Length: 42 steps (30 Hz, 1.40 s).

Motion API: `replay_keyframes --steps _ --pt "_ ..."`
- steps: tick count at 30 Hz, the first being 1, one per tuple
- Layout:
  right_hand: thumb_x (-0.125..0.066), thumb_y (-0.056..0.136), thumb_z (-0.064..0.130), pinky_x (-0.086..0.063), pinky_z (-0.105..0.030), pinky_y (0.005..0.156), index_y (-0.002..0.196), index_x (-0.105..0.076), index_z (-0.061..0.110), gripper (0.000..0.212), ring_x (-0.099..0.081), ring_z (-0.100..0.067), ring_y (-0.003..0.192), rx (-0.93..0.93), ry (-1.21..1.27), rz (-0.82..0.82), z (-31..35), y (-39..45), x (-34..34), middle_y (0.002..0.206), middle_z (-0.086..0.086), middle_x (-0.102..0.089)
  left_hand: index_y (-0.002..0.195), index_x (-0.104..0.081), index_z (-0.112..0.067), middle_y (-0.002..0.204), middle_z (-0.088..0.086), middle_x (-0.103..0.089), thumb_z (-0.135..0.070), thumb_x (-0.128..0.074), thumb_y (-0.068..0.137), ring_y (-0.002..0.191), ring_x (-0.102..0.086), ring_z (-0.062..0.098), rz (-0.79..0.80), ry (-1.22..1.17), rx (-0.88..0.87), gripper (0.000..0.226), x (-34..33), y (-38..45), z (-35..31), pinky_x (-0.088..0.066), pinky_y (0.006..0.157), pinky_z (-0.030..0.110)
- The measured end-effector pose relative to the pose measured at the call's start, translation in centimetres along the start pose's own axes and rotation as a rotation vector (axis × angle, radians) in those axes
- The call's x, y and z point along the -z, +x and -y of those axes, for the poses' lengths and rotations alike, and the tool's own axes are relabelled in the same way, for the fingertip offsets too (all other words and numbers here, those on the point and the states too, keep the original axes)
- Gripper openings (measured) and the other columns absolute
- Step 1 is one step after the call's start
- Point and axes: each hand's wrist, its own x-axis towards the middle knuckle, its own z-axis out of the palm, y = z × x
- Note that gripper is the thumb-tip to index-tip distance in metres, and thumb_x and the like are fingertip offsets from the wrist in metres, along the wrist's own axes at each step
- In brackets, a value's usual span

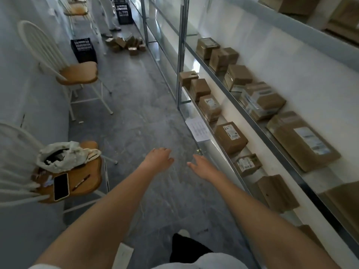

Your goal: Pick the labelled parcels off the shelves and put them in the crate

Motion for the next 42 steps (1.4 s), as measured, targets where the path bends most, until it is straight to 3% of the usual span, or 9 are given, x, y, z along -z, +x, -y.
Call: replay_keyframes --steps 4,9,18,25,34,37,42 --pt "-0.045 0.101 0.039 -0.028 -0.038 0.113 0.144 -0.036 0.000 0.059 -0.031 -0.031 0.142 0.031 -0.058 0.004 2.4 7.2 4.1 0.152 -0.019 -0.036 0.135 -0.047 -0.006 0.142 0.014 -0.048 -0.033 -0.042 0.100 0.128 -0.046 0.031 -0.045 0.002 0.038 0.046 3.9 5.8 2.4 -0.030 0.108 0.038" --pt "-0.044 0.101 0.041 -0.027 -0.039 0.116 0.149 -0.030 0.002 0.063 -0.028 -0.031 0.144 0.070 -0.094 0.046 5.9 15.4 6.9 0.154 -0.018 -0.033 0.132 -0.050 -0.006 0.138 0.014 -0.051 -0.035 -0.043 0.099 0.126 -0.048 0.032 -0.033 -0.017 0.085 0.045 6.6 11.9 7.3 -0.034 0.105 0.038" --pt "-0.043 0.098 0.049 -0.038 -0.047 0.109 0.147 -0.036 0.012 0.061 -0.041 -0.031 0.136 -0.020 -0.015 0.027 13.0 29.9 10.9 0.151 -0.012 -0.039 0.136 -0.046 -0.006 0.141 0.014 -0.048 -0.035 -0.041 0.100 0.129 -0.046 0.031 -0.002 -0.010 0.086 0.047 14.1 24.0 18.0 -0.032 0.110 0.040" --pt "-0.043 0.100 0.045 -0.034 -0.045 0.112 0.150 -0.030 0.010 0.063 -0.035 -0.031 0.140 -0.058 -0.004 0.072 17.5 38.5 14.1 0.154 -0.013 -0.034 0.141 -0.044 -0.007 0.142 0.015 -0.049 -0.037 -0.039 0.100 0.128 -0.047 0.032 0.032 -0.015 0.080 0.050 19.3 32.5 23.7 -0.036 0.108 0.039" --pt "-0.045 0.100 0.042 -0.036 -0.040 0.110 0.144 -0.040 0.009 0.055 -0.040 -0.030 0.136 -0.039 0.094 0.053 19.7 52.9 19.9 0.150 -0.013 -0.039 0.142 -0.040 -0.005 0.144 0.015 -0.045 -0.035 -0.038 0.101 0.130 -0.044 0.032 0.064 -0.022 0.041 0.050 25.3 48.1 25.7 -0.032 0.109 0.039" --pt "-0.046 0.098 0.044 -0.039 -0.042 0.108 0.141 -0.043 0.012 0.053 -0.045 -0.030 0.132 -0.061 0.160 0.004 18.9 57.7 23.9 0.146 -0.013 -0.045 0.143 -0.039 -0.005 0.147 0.016 -0.042 -0.034 -0.038 0.102 0.133 -0.042 0.032 0.072 -0.033 0.001 0.050 28.3 54.9 24.4 -0.031 0.110 0.038" --pt "-0.046 0.100 0.038 -0.037 -0.047 0.109 0.144 -0.039 0.011 0.052 -0.040 -0.031 0.135 -0.153 0.287 -0.164 16.3 64.2 31.9 0.150 -0.013 -0.039 0.143 -0.040 -0.006 0.146 0.017 -0.043 -0.033 -0.039 0.102 0.133 -0.042 0.032 0.046 -0.090 -0.124 0.049 33.7 65.6 19.9 -0.032 0.110 0.038"
